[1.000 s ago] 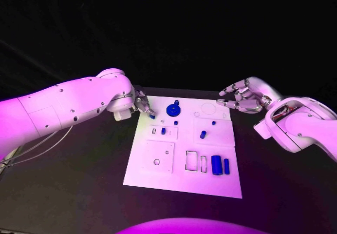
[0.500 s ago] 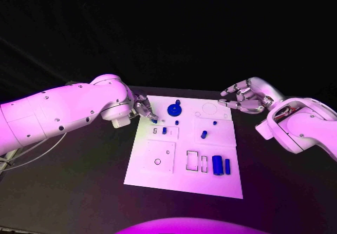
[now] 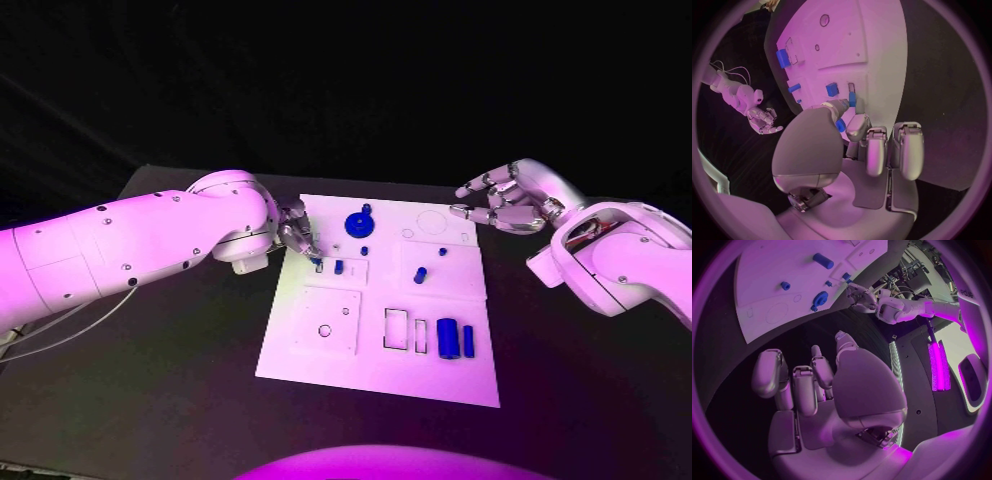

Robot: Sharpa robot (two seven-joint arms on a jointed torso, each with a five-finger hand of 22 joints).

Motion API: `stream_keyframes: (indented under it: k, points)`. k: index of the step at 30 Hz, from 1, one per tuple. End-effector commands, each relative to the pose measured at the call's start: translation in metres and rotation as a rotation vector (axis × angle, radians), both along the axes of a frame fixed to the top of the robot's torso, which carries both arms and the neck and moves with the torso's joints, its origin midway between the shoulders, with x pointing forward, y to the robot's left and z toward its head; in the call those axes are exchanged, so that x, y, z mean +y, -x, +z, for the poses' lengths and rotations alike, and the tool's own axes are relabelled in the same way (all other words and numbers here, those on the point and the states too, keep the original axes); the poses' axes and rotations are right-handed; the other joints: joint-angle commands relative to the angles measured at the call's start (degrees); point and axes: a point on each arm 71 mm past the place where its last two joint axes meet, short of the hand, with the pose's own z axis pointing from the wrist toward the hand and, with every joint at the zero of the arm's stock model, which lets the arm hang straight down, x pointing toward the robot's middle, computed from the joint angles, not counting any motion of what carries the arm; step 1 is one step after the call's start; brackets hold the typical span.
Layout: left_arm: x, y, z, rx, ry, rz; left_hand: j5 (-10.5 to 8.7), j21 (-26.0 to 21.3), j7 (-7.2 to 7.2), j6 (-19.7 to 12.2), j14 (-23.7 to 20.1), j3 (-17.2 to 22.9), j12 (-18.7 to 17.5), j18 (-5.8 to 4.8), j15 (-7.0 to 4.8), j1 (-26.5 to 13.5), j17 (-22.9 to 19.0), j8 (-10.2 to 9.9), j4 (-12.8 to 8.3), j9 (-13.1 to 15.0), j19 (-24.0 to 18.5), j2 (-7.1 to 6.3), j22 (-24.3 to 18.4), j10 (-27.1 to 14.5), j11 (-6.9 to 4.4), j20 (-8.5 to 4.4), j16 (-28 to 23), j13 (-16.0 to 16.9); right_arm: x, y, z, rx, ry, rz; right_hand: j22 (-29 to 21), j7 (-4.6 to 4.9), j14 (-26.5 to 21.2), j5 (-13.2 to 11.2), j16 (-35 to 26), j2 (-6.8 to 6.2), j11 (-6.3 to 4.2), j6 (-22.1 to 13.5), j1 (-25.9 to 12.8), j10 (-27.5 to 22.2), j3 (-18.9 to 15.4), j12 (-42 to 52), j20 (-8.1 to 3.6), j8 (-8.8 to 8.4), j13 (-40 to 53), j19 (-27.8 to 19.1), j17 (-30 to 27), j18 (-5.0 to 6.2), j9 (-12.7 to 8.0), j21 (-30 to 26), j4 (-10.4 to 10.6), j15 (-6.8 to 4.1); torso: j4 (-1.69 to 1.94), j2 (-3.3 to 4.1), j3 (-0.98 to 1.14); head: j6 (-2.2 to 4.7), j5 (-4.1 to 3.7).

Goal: Assemble the parts on the task board

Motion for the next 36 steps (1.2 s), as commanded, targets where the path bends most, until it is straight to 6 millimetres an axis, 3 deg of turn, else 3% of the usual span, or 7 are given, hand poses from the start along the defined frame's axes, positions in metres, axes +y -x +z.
stream_keyframes:
  k: [1, 36]
  points:
    - [-0.0036, 0.0016, -0.0001, -0.018, -0.034, -0.037, -0.12, 0.1, -0.58, 0.7, 6.0, 9.4, -0.4, -0.85, -0.09, 0.2, 15.1, 0.4, -9.0, 1.7, 5.9, -0.52, 15.1, 0.4, -0.03, 0.02, 0.1, -0.1, 0.001, 0.0007, -0.0002, -0.004, 0.001, 0.012, -0.1, -0.22, 3.9, 0.4, -0.2, 0.22, -0.33, 0.0, -0.3, 0.1, -0.2, 0.0, -0.46, 0.34, 0.0, 0.0, 6.7, 1.11, -0.1, -0.4, -0.2, -0.44, -0.02, 0.04, 0.03, -0.1, 0.06]
    - [-0.0065, 0.0087, -0.0056, -0.005, -0.055, -0.047, -0.2, 0.1, -1.03, 1.0, 6.0, 10.4, -0.9, -0.85, -0.35, -1.3, 15.1, 1.4, -9.1, 3.0, 5.9, -1.52, 15.1, 0.8, -0.39, -0.16, 0.1, -0.8, 0.0009, 0.001, -0.0012, -0.001, -0.001, 0.014, -0.1, -0.22, 3.9, 0.5, -0.2, 0.3, -0.34, 0.0, -0.3, 0.1, -0.2, 0.1, -0.47, 0.37, 0.0, -0.1, 6.7, 1.13, -0.1, -0.4, -0.2, -0.45, -0.04, 0.02, 0.08, -0.36, 0.15]
